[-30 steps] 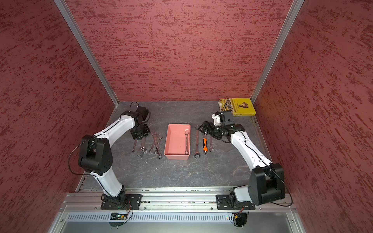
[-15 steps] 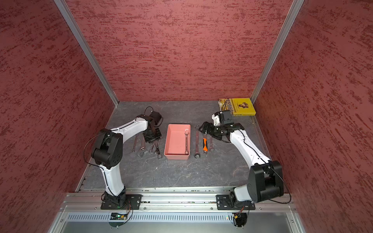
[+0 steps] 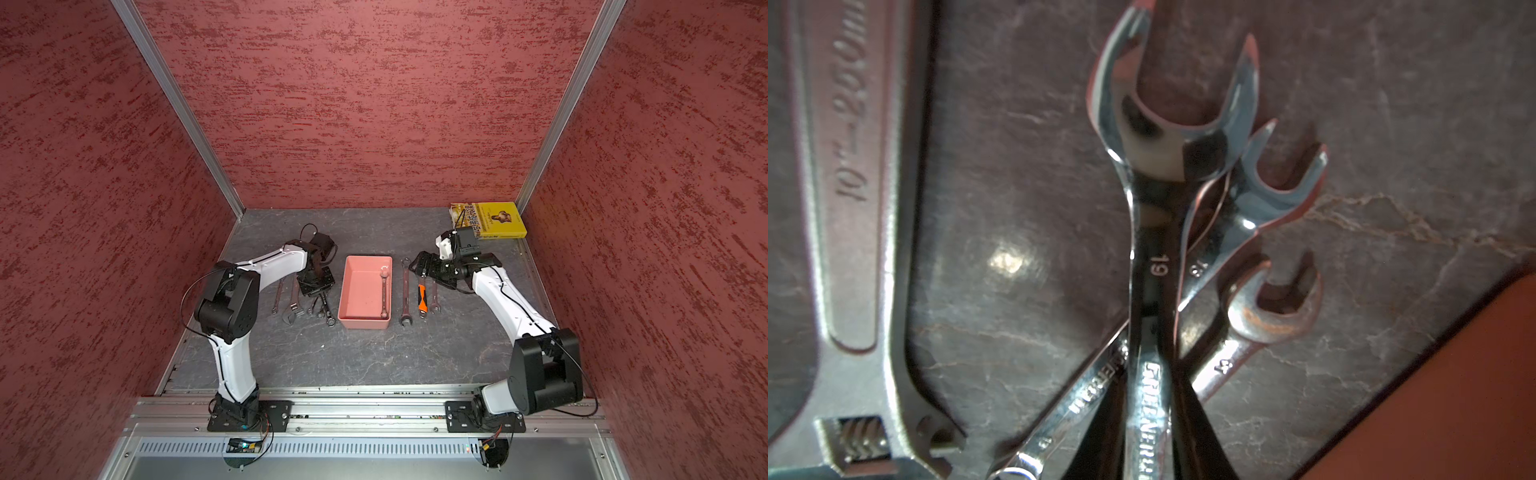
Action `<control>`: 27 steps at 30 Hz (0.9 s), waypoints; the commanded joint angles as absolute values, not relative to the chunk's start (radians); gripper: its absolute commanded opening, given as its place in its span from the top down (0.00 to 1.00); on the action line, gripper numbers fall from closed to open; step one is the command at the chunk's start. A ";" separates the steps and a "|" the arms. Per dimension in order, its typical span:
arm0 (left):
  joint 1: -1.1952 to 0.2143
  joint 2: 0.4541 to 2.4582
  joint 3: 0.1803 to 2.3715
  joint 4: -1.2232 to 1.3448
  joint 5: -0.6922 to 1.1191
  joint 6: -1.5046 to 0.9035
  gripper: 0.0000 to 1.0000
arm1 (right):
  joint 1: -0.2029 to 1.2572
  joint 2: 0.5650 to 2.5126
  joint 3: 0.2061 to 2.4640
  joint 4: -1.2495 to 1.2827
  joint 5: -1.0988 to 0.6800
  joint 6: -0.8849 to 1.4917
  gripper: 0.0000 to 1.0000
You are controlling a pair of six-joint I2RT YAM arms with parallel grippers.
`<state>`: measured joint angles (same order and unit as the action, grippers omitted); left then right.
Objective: Take out the wrench from the storage box
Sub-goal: Place the wrench at the center of the board.
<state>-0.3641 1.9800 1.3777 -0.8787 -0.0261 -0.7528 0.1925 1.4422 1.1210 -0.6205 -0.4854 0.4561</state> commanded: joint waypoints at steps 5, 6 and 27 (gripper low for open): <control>-0.368 1.984 1.351 -0.867 -0.033 -0.752 0.93 | 0.181 1.450 1.140 -0.621 -0.475 0.453 0.02; -0.367 1.977 1.353 -0.867 -0.030 -0.749 0.95 | 0.182 1.450 1.140 -0.621 -0.475 0.453 0.02; -0.419 1.925 1.413 -0.772 0.008 -0.314 0.97 | 0.181 1.437 1.146 -0.635 -0.459 0.448 0.01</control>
<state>-0.4137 1.9121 1.3876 -0.8310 -0.0254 -0.4484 0.1925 1.4422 1.1210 -0.6258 -0.4843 0.4561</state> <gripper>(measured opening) 0.167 0.984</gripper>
